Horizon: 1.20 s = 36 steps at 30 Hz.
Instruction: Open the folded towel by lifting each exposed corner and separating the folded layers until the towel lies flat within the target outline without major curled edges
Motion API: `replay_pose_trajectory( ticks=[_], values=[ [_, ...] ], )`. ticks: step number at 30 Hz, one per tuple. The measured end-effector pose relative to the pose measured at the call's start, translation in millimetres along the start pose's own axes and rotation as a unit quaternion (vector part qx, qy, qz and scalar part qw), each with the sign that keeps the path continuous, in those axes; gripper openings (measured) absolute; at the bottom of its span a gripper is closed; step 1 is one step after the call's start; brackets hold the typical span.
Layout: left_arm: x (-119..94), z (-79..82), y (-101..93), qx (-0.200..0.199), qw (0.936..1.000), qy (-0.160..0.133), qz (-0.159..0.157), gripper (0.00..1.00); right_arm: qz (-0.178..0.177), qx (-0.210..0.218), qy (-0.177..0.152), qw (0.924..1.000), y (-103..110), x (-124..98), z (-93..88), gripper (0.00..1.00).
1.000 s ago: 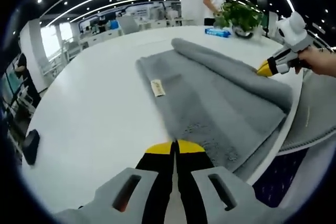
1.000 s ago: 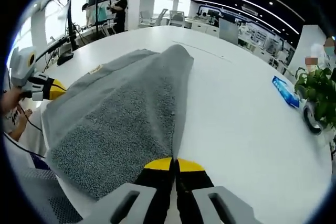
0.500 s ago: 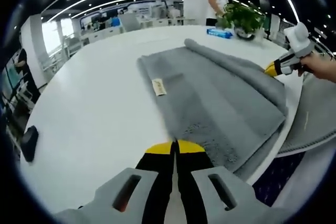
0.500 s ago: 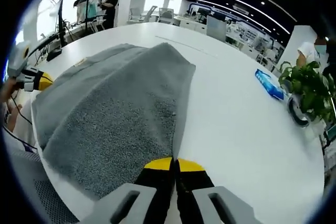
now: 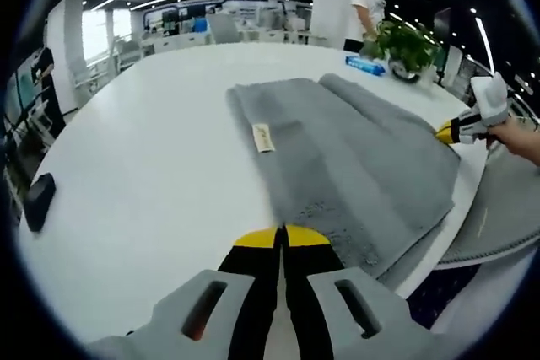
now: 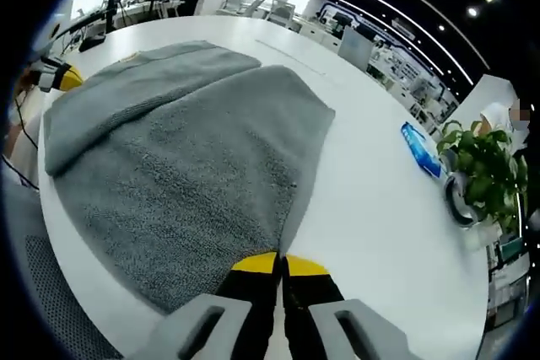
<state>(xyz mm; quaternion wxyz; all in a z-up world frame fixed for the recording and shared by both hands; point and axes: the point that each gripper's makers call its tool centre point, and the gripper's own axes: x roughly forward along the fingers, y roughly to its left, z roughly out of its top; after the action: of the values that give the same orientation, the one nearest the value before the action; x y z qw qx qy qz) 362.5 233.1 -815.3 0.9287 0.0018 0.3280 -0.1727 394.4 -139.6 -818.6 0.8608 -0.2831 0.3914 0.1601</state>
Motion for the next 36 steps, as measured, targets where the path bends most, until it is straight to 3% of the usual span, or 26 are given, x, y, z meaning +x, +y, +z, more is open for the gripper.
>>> replay_pose_trajectory(
  ticks=[3,9,24,36],
  values=[
    [-1,0.2,1.0,-0.003,1.0,0.0,0.003,0.0,0.0,0.002,0.002,1.0,-1,1,-1.0,0.0],
    [-2,0.1,7.4,0.032,0.9993,0.005,0.021,0.0,-0.002,0.011,0.009,0.9999,-7,0,-5.9,0.0],
    [-9,-3.0,24.3,0.02,0.9989,0.004,0.043,0.0,-0.002,0.031,0.018,0.9994,-15,1,-10.8,0.0],
    [-14,-4.1,41.2,0.008,0.9976,0.026,0.064,0.0,-0.009,0.046,0.037,0.9982,-28,0,-22.9,0.0]
  ],
)
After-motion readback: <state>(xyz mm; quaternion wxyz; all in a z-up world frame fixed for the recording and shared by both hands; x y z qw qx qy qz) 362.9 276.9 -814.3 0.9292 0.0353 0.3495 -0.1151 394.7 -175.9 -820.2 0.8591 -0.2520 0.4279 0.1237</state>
